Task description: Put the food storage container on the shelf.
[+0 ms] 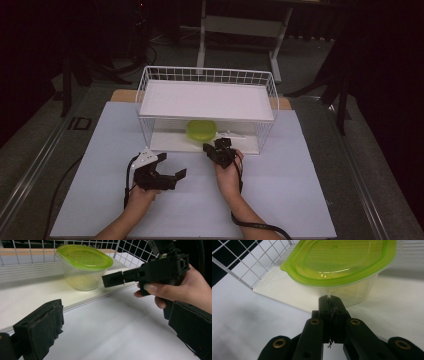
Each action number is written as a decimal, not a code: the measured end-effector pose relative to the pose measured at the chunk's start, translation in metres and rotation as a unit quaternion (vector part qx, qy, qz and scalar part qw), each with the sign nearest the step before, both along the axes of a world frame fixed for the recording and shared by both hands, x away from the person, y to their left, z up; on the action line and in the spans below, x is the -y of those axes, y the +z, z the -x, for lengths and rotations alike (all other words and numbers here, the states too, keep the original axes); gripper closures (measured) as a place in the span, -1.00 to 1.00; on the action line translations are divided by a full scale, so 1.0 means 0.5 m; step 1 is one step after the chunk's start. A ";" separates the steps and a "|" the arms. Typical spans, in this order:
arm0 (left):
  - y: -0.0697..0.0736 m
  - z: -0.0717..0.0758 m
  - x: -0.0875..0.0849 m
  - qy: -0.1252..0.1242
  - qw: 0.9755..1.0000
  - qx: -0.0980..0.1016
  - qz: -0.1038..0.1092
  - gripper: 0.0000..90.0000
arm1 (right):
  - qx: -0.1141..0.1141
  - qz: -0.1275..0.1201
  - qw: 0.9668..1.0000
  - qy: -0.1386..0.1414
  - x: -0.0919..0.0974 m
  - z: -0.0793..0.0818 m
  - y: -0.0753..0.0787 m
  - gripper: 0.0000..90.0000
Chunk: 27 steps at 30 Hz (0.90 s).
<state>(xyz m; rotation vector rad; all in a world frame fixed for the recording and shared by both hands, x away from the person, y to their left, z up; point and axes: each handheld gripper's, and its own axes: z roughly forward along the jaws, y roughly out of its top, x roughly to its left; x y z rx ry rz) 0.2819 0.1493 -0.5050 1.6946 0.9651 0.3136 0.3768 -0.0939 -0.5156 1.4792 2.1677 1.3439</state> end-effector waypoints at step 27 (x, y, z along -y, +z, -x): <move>0.028 0.009 0.011 -0.067 0.997 0.046 -0.006 -0.98 | 0.028 0.018 0.997 0.072 0.021 0.071 0.038 0.15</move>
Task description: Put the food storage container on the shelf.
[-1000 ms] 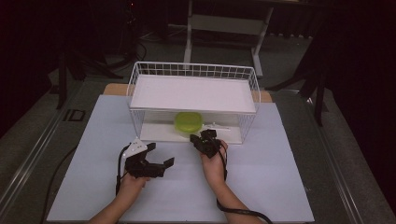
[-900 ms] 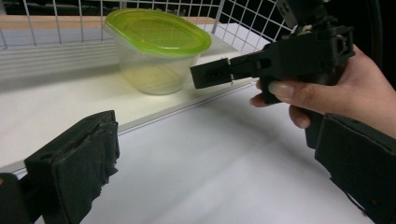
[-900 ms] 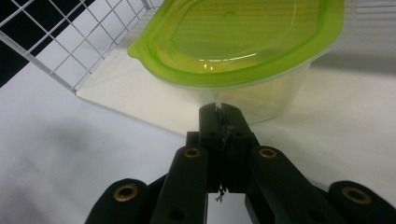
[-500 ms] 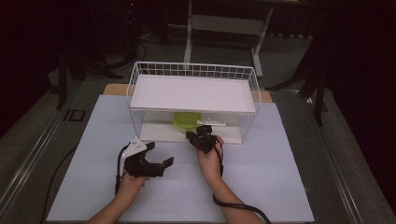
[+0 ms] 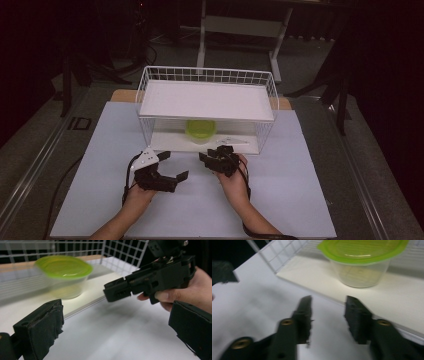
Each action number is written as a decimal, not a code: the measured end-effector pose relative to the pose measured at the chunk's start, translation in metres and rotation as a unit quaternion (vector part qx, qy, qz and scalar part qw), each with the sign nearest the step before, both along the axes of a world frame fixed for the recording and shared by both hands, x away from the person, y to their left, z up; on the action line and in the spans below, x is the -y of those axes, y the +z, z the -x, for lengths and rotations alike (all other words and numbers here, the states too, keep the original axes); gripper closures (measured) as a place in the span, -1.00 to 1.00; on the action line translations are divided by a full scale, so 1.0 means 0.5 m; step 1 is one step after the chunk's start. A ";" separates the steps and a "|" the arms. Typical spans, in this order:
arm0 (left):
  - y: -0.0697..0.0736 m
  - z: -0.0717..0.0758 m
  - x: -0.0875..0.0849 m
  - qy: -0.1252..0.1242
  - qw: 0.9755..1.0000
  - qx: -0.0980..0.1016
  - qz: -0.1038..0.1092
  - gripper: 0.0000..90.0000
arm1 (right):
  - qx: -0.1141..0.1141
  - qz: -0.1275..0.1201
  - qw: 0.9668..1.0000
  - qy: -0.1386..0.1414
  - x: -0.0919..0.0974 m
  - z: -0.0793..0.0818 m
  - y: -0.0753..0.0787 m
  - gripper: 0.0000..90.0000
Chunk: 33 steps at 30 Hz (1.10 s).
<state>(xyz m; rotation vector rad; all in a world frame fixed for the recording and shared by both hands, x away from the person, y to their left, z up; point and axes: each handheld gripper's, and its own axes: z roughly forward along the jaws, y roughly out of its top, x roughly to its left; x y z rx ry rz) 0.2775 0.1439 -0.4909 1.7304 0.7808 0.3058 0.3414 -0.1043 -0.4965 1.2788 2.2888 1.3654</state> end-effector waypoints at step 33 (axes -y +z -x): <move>0.025 0.039 -0.037 -0.033 0.999 -0.010 -0.001 -0.98 | 0.078 -0.011 0.995 0.065 0.062 0.073 0.034 -0.64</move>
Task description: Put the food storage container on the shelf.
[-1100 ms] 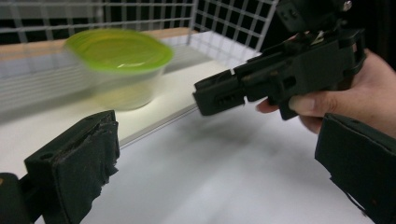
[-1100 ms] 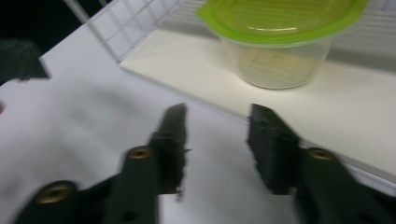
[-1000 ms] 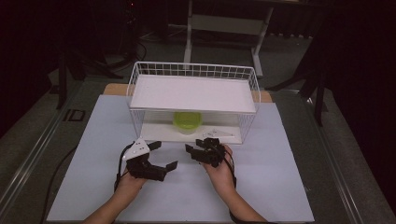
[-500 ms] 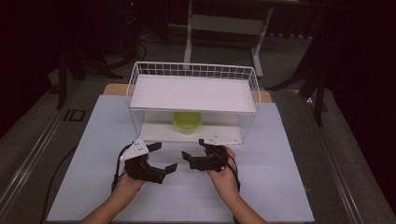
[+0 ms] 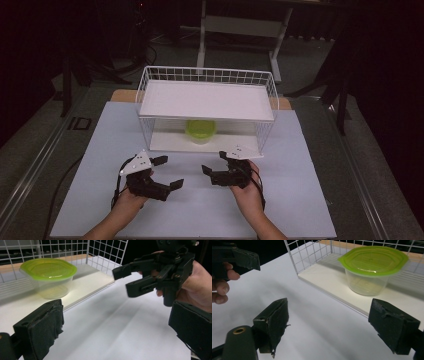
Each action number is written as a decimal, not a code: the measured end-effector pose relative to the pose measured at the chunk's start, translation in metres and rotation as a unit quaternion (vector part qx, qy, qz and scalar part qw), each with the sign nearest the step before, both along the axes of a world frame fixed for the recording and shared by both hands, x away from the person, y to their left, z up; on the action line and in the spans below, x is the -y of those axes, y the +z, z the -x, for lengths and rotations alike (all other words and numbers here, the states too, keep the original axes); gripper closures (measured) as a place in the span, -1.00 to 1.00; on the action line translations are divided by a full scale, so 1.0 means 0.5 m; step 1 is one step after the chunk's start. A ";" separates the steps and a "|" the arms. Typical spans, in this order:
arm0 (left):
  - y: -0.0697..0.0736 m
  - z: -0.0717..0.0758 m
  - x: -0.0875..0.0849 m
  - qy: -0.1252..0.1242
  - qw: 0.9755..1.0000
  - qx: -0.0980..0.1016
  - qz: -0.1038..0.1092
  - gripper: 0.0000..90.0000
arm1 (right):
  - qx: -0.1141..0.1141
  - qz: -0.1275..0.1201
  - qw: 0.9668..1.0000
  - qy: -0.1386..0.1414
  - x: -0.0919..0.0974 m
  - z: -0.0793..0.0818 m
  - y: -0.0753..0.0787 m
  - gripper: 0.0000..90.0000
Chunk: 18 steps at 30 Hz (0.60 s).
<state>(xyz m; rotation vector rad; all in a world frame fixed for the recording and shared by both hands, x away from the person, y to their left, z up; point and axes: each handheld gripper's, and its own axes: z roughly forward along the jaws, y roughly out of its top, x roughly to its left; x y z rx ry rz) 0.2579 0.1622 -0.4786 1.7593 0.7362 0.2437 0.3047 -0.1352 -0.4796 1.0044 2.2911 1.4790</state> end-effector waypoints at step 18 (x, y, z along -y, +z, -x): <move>-0.015 0.028 -0.051 0.016 1.000 -0.008 0.003 -0.98 | -0.006 -0.007 1.000 -0.019 0.105 0.047 0.003 -0.64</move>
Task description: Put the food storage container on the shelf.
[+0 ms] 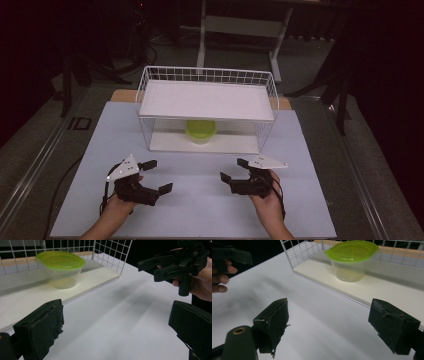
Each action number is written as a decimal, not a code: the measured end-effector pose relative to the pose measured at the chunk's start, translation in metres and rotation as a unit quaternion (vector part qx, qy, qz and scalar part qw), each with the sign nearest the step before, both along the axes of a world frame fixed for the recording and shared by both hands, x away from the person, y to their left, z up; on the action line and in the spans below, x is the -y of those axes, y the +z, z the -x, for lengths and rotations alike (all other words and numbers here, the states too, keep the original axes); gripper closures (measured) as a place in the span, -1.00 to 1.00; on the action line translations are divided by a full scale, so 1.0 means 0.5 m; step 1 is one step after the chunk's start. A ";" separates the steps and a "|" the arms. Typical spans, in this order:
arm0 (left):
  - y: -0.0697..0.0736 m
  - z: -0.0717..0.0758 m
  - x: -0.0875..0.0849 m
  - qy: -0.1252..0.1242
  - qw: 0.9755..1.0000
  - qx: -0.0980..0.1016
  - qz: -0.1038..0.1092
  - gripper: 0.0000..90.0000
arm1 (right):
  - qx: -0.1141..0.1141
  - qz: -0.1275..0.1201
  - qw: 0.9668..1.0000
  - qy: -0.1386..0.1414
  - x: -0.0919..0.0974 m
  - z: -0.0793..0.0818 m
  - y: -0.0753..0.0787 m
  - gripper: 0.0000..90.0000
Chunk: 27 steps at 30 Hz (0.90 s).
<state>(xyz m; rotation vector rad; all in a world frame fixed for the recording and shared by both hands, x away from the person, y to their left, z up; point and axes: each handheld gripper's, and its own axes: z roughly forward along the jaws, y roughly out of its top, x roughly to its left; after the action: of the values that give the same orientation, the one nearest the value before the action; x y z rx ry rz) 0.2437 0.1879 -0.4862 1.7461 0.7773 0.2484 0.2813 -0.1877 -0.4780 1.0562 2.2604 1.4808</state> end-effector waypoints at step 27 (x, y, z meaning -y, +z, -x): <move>-0.022 0.050 -0.065 0.029 0.999 -0.024 -0.007 -0.98 | -0.015 0.011 1.000 -0.018 0.099 0.069 -0.014 -0.64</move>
<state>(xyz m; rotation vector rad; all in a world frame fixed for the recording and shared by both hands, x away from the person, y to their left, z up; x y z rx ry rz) 0.2187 0.2206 -0.4972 1.7485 0.8636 0.2528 0.2467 -0.2373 -0.4853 1.1143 2.2602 1.4318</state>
